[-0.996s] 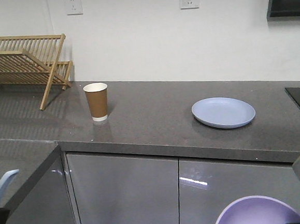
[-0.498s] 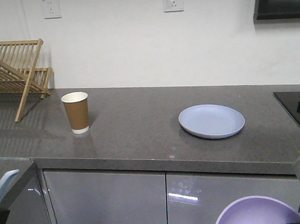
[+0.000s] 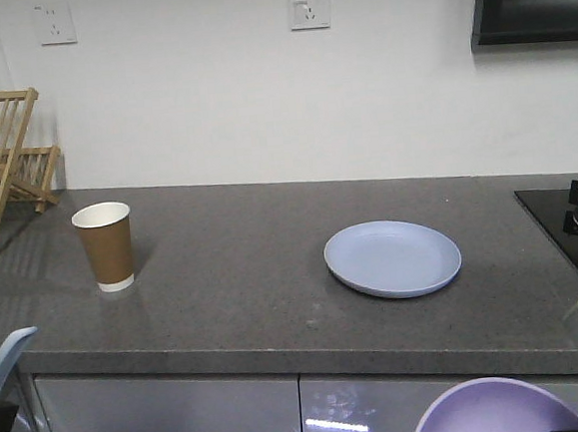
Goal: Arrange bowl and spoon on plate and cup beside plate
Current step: 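Drive the base, holding spoon and bowl, to the light blue plate, then move the held bowl with the right gripper over the plate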
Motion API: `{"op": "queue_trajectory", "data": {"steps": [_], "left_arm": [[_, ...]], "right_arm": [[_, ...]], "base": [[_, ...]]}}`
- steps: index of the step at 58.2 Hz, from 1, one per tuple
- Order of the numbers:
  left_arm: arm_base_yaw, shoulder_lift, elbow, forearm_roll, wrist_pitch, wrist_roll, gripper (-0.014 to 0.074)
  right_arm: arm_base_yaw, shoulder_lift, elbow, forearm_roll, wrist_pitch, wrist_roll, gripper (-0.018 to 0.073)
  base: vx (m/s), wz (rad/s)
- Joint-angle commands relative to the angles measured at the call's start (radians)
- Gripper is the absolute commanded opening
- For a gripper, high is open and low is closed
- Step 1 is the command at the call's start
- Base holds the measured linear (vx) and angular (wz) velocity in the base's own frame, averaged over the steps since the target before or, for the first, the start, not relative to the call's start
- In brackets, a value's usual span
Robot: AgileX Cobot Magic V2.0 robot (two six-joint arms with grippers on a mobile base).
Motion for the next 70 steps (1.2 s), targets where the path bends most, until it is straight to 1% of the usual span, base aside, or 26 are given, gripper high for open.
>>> {"op": "queue_trajectory", "data": {"steps": [1,70], "left_arm": [[-0.007,-0.015,-0.024,-0.024,-0.062,-0.006,0.0175],[-0.007,-0.015,-0.024,-0.024,-0.062,-0.006,0.0175]], "right_arm": [[0.001,-0.014,-0.028,0.004,-0.063,0.001,0.0061],[0.001,-0.014,-0.028,0.004,-0.063,0.001,0.0061]], "base": [[0.18,-0.11],[0.18,-0.09]]}}
